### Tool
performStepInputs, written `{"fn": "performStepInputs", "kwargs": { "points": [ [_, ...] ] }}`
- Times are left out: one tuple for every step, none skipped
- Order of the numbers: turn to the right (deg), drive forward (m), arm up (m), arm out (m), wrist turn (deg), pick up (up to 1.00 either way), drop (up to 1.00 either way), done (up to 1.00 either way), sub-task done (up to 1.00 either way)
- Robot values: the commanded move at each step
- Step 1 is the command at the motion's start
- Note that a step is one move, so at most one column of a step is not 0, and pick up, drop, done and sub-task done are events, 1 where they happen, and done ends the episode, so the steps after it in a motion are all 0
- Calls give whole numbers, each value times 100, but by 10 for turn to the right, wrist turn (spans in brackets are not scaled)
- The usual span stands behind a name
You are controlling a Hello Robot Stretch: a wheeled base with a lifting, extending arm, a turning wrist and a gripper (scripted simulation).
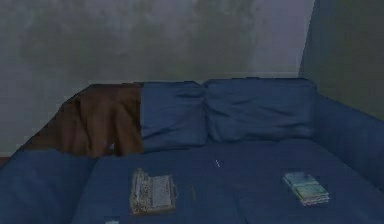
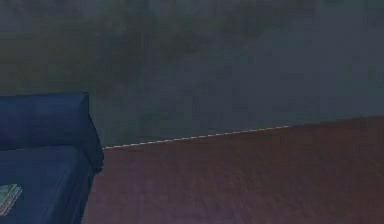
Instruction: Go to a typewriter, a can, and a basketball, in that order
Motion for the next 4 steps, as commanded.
{"fn": "performStepInputs", "kwargs": {
  "points": [
    [-120,0,0,0,0,0,0,0,0],
    [0,0,0,0,0,0,0,0,100],
    [450,0,0,0,0,0,0,0,0],
    [450,0,0,0,0,0,0,0,0]
  ]
}}
